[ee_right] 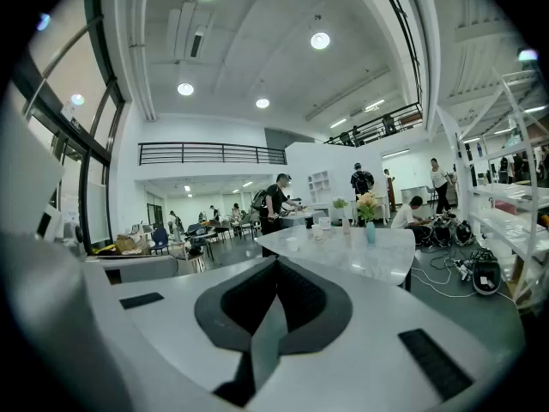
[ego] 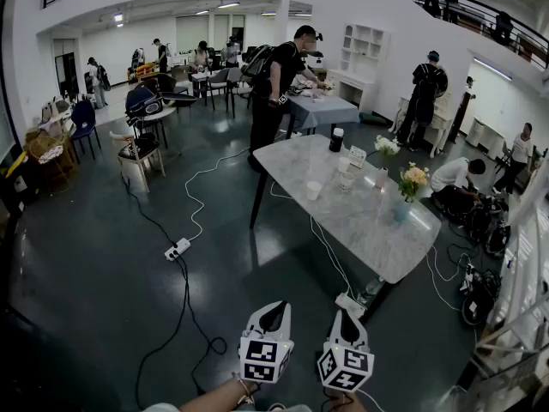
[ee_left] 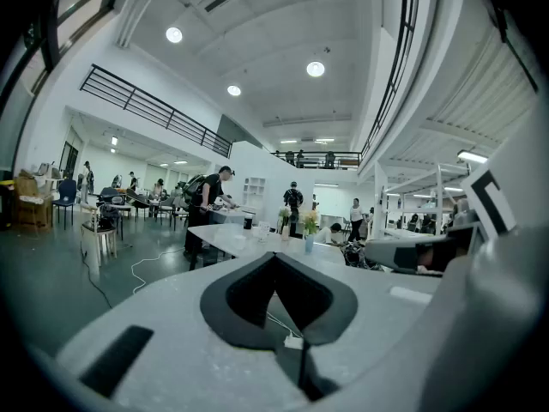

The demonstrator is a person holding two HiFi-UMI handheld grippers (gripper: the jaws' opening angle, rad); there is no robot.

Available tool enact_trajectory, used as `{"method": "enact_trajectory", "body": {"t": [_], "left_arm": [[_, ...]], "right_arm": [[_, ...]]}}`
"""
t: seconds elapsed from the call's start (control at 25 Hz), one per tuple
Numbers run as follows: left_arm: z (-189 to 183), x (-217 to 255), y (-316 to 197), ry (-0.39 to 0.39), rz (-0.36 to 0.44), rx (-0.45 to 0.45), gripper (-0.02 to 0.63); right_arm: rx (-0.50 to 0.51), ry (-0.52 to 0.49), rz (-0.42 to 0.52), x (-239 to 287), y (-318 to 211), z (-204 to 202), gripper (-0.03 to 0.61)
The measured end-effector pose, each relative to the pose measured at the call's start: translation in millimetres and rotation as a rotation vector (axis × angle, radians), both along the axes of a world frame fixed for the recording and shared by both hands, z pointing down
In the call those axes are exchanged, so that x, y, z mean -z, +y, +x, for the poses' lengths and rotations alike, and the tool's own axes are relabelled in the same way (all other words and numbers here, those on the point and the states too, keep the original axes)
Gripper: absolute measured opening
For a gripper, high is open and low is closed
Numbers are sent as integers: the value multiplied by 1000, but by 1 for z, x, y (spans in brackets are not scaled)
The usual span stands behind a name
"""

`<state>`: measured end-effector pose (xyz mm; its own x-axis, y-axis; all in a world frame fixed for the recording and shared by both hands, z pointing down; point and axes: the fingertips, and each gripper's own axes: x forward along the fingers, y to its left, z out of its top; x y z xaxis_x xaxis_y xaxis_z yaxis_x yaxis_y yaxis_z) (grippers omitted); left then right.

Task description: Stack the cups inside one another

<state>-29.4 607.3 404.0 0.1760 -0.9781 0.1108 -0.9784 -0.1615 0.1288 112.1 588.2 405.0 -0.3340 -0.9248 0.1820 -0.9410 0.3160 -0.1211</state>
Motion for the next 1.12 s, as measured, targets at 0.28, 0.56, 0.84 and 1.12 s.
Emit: {"method": "enact_trajectory", "body": {"t": [0.28,0.56,0.84,1.12], "left_arm": [[-6,-11,-5,-8,-22,-18,2],[-24,-7,-17,-13,0,-26,2],[-48,-14,-28,-28,-9,-54,2],[-61,-26,-42,-3,-40,-57,2]], "right_arm": [[1,2,3,1,-7,-9,6],[-15,-42,3,2,-19,-24,6],[-53,-54,8,-5,-28,-40,8],[-92,-26,-40,-20,-40,-44,6]]}}
